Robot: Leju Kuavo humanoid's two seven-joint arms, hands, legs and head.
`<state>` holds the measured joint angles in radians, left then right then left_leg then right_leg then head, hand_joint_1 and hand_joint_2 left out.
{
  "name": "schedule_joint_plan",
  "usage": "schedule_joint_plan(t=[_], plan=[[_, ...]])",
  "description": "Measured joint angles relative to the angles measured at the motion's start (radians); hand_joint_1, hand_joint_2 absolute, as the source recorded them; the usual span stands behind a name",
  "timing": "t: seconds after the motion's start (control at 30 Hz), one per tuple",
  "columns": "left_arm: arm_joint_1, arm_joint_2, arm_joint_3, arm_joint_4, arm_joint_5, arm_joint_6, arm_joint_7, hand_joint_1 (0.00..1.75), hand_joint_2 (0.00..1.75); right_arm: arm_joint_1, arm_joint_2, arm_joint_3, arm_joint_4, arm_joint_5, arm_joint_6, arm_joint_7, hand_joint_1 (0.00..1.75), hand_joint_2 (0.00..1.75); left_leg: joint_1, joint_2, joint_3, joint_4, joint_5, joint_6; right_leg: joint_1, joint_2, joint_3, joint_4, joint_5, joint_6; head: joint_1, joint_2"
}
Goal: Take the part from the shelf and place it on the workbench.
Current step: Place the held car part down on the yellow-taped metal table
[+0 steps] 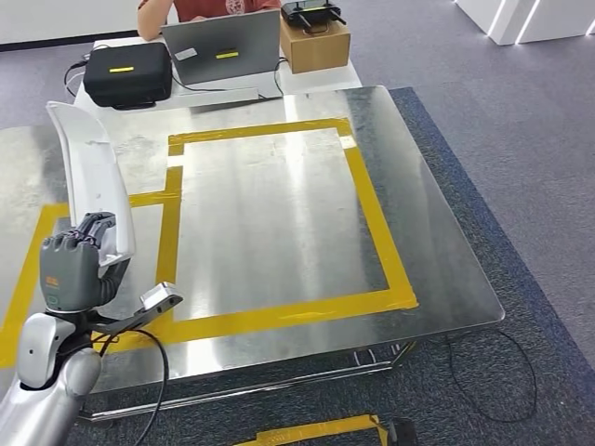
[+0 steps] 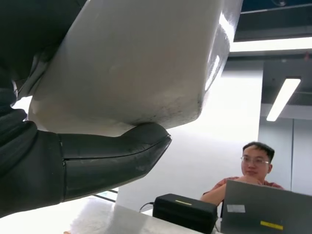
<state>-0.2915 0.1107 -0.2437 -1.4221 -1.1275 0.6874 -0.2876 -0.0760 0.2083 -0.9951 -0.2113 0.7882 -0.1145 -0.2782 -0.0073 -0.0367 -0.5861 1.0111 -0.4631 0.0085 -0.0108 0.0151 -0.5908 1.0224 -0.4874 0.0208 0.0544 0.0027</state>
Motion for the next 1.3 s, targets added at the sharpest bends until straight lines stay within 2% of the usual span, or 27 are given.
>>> schedule_joint_plan(t=[0.23, 0.6, 0.97, 1.3], plan=[[-0.118, 0.046, -0.048, 0.165, -0.011, -0.086, 0.073, 1.75, 1.75, -0.004, 0.0, 0.0, 0.0, 0.011, 0.003, 0.006, 0.0, 0.0, -0.002, 0.0, 0.0, 0.002, 0.0, 0.001, -0.002, 0.0, 0.001, -0.001, 0.002, 0.002, 0.0, 0.0], [-0.21, 0.088, -0.075, 0.382, -0.032, -0.152, 0.139, 1.75, 1.75, -0.006, 0.0, 0.0, 0.0, 0.014, 0.007, 0.009, 0.0, 0.0, -0.003, 0.0, 0.0, 0.002, 0.0, 0.0, -0.002, 0.0, 0.001, -0.001, 0.002, 0.003, 0.0, 0.0], [-0.255, 0.127, -0.083, 0.492, -0.051, -0.184, 0.169, 1.75, 1.75, -0.006, 0.0, -0.002, 0.0, 0.016, 0.007, 0.011, 0.0, 0.0, -0.003, 0.0, 0.0, 0.002, 0.0, 0.0, -0.002, 0.0, 0.001, -0.001, 0.002, 0.003, 0.0, 0.0], [-0.245, 0.143, -0.089, 0.504, -0.064, -0.174, 0.157, 1.75, 1.75, -0.006, 0.0, -0.003, 0.0, 0.019, 0.008, 0.012, 0.0, 0.0, -0.003, 0.0, 0.0, 0.002, 0.0, 0.0, -0.002, 0.0, 0.001, -0.001, 0.002, 0.003, 0.0, 0.0]])
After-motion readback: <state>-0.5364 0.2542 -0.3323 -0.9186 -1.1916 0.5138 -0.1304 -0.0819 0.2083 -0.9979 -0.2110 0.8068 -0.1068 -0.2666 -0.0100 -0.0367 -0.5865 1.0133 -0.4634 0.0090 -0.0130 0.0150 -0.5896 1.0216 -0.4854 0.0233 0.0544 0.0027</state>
